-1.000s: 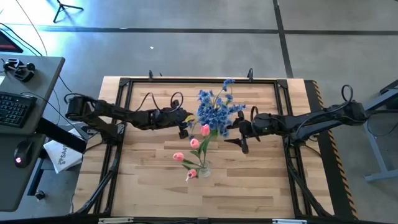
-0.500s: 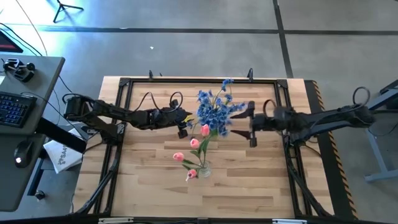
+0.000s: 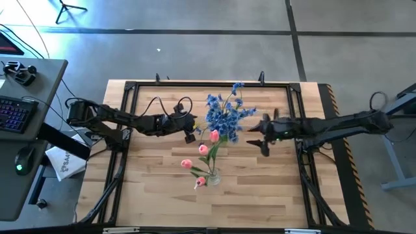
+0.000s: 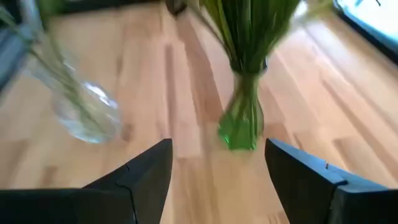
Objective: Sort flowers into vase by color
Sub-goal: Move the green vase to the top right of the table
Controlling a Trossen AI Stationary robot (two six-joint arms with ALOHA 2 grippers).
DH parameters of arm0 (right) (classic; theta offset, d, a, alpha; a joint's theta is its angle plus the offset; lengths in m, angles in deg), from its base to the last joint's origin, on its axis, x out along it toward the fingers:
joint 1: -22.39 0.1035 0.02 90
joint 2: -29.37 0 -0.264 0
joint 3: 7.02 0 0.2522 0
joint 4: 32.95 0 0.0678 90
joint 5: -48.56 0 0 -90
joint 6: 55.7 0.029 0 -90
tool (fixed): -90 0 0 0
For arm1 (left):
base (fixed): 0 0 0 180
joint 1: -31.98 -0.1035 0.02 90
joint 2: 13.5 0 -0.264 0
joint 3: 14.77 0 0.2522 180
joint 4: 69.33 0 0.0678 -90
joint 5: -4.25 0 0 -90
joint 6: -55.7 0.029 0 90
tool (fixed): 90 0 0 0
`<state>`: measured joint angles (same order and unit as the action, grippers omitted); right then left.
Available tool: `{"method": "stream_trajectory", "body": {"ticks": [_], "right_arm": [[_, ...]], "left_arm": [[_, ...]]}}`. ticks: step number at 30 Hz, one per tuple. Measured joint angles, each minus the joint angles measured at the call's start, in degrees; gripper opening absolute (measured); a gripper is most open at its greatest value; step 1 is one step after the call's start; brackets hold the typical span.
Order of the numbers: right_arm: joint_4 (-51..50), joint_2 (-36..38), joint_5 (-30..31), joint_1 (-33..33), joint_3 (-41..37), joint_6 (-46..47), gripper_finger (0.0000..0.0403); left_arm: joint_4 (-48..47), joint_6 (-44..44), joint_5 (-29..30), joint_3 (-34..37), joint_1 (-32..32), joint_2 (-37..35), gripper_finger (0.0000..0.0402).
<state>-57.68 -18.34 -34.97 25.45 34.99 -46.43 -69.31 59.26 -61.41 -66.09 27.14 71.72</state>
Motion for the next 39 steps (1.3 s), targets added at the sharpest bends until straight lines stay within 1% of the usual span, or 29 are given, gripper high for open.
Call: {"method": "stream_trajectory", "body": {"ticks": [2, 7, 9, 10, 12, 16, 20, 22, 24, 27, 30, 31, 35, 39], "right_arm": [[7.17, -4.78, 0.06, -0.75, -2.76, -1.28, 0.0252], [36.18, -19.09, 2.98, -3.78, -10.96, -4.79, 0.0252], [46.96, -24.76, 2.55, -4.96, -11.55, -5.48, 0.0252], [50.61, -27.35, 1.86, -5.35, -11.16, -6.13, 0.0252], [54.30, -32.70, 1.28, -5.75, -9.20, -7.22, 0.0252], [55.44, -40.94, 2.43, -6.25, -3.79, -9.59, 0.0252], [55.50, -45.45, 2.36, -6.85, 0.73, -9.89, 0.0249], [55.38, -46.52, 2.25, -6.97, 1.84, -9.75, 0.0237], [54.97, -46.79, 2.55, -6.96, 2.12, -9.72, 0.0215], [54.65, -45.94, 3.88, -6.95, 1.92, -9.18, 0.0164], [52.08, -44.38, 6.02, -6.96, 1.88, -9.32, 0.0101], [50.60, -43.64, 7.05, -7.18, 1.88, -9.52, 0.0086], [43.46, -39.65, 12.36, -10.41, 1.23, -9.79, 0.0087], [44.21, -34.11, 12.58, -16.85, -4.38, -9.71, 0.0087]], "left_arm": [[-2.49, 0.08, 3.10, 0.00, -0.08, -0.50, 0.0120], [-11.29, -0.67, 7.42, 0.00, -0.44, -4.22, 0.0120], [-15.20, -1.57, 8.44, 0.00, -0.74, -5.97, 0.0120], [-16.63, -2.16, 8.61, 0.00, -0.87, -6.73, 0.0120], [-18.31, -3.29, 8.79, 0.07, -1.27, -7.77, 0.0120], [-18.29, -4.09, 9.57, 2.34, -2.21, -8.79, 0.0120], [-18.41, -7.20, 10.10, 4.98, -3.26, -8.89, 0.0120], [-18.20, -8.52, 10.05, 6.35, -3.45, -8.89, 0.0120], [-17.59, -9.59, 10.05, 7.47, -3.45, -8.89, 0.0120], [-16.13, -10.48, 10.03, 9.04, -3.45, -8.89, 0.0120], [-14.12, -10.85, 10.02, 10.61, -3.45, -8.89, 0.0120], [-13.76, -10.91, 10.01, 10.94, -3.45, -8.89, 0.0120], [-13.53, -10.98, 10.01, 11.54, -3.45, -8.89, 0.0120], [-13.49, -10.96, 9.99, 11.54, -3.45, -8.89, 0.0120]]}}
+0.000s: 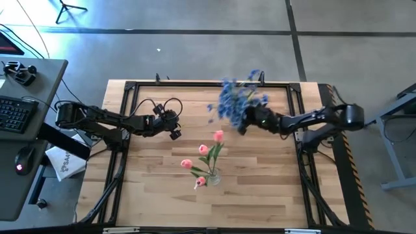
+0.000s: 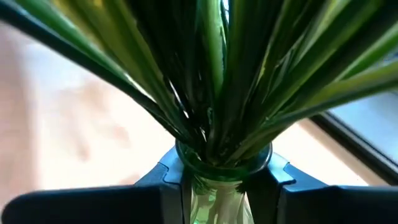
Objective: Sort flowers into vase by color
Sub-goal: Move the green vase to the top right of the table
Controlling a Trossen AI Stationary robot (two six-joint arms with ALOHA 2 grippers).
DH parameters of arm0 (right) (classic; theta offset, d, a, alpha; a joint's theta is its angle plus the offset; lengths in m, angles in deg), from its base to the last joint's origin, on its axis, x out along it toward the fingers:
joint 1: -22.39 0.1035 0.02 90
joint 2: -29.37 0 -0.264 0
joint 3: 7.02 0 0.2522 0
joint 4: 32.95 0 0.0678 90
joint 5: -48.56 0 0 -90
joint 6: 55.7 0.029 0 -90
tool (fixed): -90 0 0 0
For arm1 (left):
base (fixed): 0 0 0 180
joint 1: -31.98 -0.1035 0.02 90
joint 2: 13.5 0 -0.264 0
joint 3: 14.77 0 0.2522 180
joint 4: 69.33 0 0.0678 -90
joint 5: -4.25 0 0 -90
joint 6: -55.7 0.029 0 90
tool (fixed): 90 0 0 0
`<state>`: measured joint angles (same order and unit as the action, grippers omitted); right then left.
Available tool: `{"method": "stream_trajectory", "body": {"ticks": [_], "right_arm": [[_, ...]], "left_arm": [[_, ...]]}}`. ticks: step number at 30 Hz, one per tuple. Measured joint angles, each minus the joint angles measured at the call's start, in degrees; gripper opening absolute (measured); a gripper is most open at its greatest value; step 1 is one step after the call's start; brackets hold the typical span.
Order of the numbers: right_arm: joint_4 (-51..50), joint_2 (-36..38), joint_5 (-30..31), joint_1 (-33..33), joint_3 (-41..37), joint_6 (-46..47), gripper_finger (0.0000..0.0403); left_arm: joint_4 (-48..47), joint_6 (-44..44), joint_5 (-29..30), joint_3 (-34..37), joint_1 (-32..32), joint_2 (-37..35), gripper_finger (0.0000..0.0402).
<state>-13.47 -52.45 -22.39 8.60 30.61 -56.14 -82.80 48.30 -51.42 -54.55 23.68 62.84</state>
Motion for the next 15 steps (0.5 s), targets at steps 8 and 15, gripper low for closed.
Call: {"method": "stream_trajectory", "body": {"ticks": [8, 15], "right_arm": [[-1.87, 12.55, -0.31, -10.55, -9.28, 1.98, 0.0086], [-1.53, 15.14, -2.17, -14.41, -12.01, 5.46, 0.0087]], "left_arm": [[0.15, 0.02, -0.01, 0.00, 0.00, 0.00, 0.0120], [1.51, 0.04, -0.28, 0.00, 0.07, 0.00, 0.0120]]}}
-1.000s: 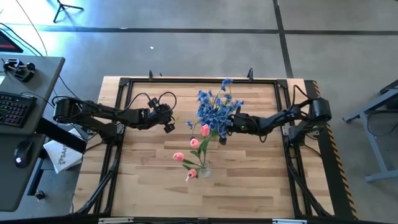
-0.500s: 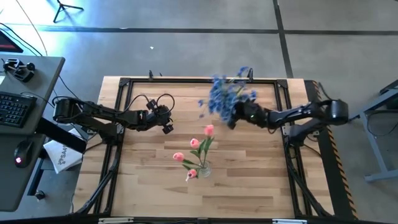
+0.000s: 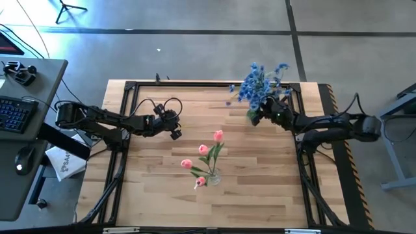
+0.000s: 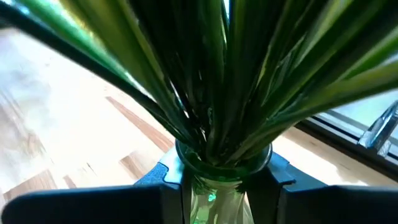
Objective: Sort flowers into vase by color
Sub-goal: Move the green vase to the top right of the table
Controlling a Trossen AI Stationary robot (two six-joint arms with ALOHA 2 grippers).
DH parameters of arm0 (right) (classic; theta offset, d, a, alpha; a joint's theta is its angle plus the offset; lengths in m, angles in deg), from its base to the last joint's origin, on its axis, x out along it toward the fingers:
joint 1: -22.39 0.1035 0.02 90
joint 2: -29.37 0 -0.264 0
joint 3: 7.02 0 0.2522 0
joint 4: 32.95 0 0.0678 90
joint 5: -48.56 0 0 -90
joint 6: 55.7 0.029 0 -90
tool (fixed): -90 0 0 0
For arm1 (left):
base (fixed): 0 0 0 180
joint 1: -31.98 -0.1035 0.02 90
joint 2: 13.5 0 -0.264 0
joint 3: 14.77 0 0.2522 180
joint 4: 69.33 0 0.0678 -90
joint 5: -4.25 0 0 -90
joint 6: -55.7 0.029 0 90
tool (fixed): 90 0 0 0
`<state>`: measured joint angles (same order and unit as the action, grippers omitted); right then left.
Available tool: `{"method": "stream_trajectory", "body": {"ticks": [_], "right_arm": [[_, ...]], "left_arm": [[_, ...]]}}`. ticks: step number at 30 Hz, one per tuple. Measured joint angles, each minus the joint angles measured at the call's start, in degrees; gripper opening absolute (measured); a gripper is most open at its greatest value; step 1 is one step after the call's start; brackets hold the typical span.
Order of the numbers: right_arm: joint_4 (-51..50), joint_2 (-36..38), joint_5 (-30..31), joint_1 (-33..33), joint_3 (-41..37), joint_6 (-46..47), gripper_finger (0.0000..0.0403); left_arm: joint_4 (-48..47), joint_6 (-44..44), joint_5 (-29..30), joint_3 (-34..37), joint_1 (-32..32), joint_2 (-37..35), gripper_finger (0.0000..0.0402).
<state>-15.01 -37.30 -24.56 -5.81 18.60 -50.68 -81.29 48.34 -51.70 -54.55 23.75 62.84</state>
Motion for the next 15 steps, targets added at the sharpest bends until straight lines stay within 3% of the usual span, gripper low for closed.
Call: {"method": "stream_trajectory", "body": {"ticks": [9, 15], "right_arm": [[-0.73, 0.48, -0.41, -0.45, -0.69, -0.53, 0.0212], [-2.02, 4.66, -0.57, -0.45, -0.75, 1.04, 0.0237]], "left_arm": [[-3.04, 4.91, -0.86, 0.00, 0.90, -0.39, 0.0120], [-8.12, 3.14, -0.42, -0.04, 3.09, -3.94, 0.0120]]}}
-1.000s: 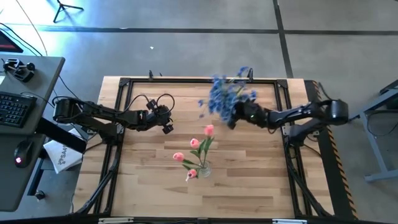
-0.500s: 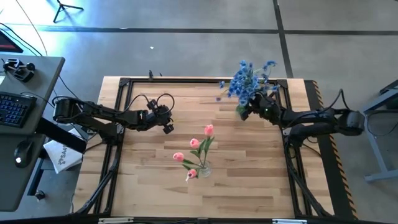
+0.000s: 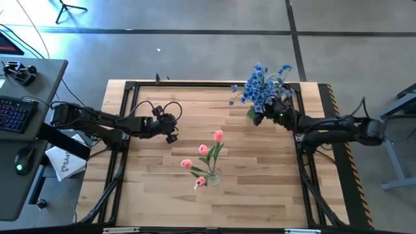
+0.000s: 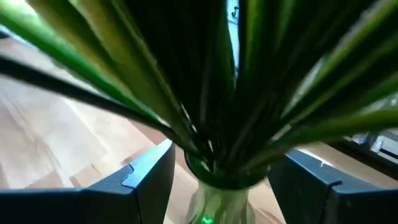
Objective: Sort flowers into vase by color
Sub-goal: Move the green vase to the top right of the table, then move the transparent vase to the top left of the table
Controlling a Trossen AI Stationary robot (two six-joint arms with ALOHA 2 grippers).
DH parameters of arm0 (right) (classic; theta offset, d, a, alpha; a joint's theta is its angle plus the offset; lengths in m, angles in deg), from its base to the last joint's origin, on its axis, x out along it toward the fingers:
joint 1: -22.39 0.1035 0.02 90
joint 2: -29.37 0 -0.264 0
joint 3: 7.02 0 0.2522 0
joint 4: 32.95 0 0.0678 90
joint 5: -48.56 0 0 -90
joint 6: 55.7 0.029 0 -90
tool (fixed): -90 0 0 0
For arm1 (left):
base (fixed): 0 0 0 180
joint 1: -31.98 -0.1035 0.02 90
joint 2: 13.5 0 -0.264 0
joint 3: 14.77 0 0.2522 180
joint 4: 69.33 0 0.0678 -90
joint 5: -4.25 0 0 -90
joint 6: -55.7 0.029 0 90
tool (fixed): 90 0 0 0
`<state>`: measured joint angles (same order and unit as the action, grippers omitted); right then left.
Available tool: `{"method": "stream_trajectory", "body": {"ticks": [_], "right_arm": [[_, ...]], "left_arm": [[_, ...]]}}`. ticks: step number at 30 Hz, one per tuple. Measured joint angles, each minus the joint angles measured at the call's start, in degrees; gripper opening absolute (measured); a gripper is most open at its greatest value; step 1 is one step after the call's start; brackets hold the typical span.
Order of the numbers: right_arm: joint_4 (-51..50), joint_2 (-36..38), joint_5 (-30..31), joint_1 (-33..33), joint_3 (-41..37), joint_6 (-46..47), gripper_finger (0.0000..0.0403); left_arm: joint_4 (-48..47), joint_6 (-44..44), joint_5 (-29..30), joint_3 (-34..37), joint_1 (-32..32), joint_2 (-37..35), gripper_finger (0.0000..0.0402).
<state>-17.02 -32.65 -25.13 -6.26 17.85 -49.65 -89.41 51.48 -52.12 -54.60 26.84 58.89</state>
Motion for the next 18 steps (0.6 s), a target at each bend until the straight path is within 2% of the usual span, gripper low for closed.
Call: {"method": "stream_trajectory", "body": {"ticks": [4, 10, 15, 18], "right_arm": [[-5.95, 5.23, -0.05, 0.15, 0.00, 1.55, 0.0235], [-24.92, 15.31, -0.24, 1.45, 1.89, 10.31, 0.0222], [-34.09, 20.45, 1.54, 5.56, 4.26, 13.45, 0.0205], [-37.61, 22.10, 4.12, 9.14, 5.38, 16.76, 0.0196]], "left_arm": [[-4.17, -1.51, -0.01, 0.18, 2.15, -3.26, 0.0120], [1.58, -5.20, -3.76, 5.99, 5.81, -8.95, 0.0120], [8.87, -10.11, -7.68, 9.34, 10.62, -13.12, 0.0119], [8.73, -11.83, -6.80, 9.09, 14.52, -13.40, 0.0112]]}}
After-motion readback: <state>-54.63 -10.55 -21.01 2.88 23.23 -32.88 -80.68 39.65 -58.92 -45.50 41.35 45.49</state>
